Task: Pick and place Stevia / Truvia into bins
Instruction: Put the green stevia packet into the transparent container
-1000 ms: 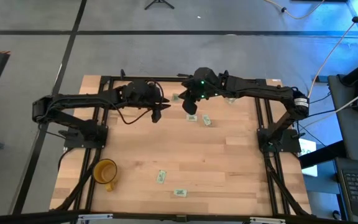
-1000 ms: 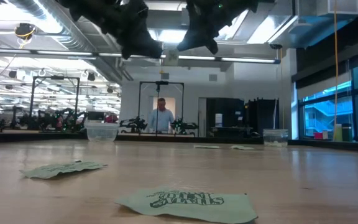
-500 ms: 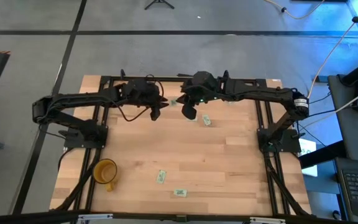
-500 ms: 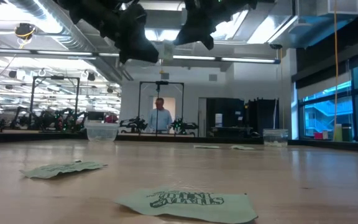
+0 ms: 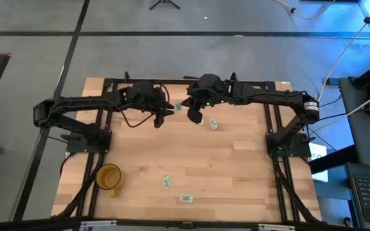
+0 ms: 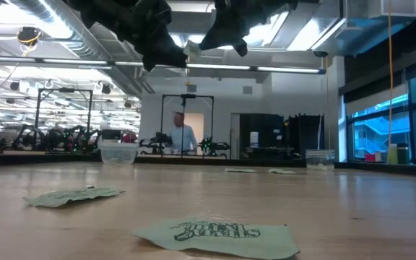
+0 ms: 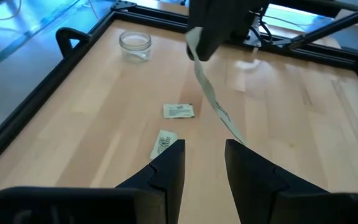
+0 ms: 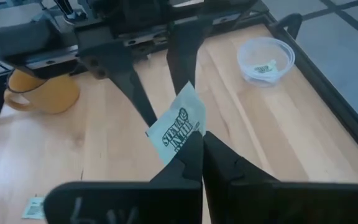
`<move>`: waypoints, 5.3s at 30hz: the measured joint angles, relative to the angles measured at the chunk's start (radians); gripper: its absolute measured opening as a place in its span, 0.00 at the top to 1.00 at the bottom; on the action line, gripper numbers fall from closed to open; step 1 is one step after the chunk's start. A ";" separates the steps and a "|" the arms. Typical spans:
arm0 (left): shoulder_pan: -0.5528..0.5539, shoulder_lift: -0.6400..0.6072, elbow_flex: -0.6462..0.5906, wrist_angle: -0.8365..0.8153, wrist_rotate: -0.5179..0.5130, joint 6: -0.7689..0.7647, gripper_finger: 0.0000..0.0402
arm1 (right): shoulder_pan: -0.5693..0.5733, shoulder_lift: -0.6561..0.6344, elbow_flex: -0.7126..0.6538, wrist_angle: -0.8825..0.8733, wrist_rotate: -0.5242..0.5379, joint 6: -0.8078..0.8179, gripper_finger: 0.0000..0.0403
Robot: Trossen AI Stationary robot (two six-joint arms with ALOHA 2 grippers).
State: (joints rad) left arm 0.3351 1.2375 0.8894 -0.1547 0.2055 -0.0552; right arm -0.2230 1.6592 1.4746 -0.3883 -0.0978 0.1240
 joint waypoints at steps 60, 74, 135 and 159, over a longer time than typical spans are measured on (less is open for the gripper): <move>-0.034 0.000 0.000 0.046 -0.002 -0.038 0.76 | 0.024 0.000 0.000 0.031 0.000 0.004 1.00; -0.034 0.000 0.000 0.051 -0.003 -0.017 0.98 | 0.024 0.000 0.000 0.028 0.001 -0.001 1.00; 0.453 0.191 0.032 -0.473 -0.438 -0.188 0.99 | -0.043 -0.283 -0.397 0.137 0.105 0.032 0.61; 0.467 0.334 0.032 -0.442 -0.515 -0.194 0.88 | -0.042 -0.283 -0.397 0.153 0.105 0.033 0.61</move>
State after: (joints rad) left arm 0.8017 1.5715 0.9215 -0.5970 -0.3093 -0.2493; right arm -0.2653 1.3766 1.0775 -0.2353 0.0067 0.1573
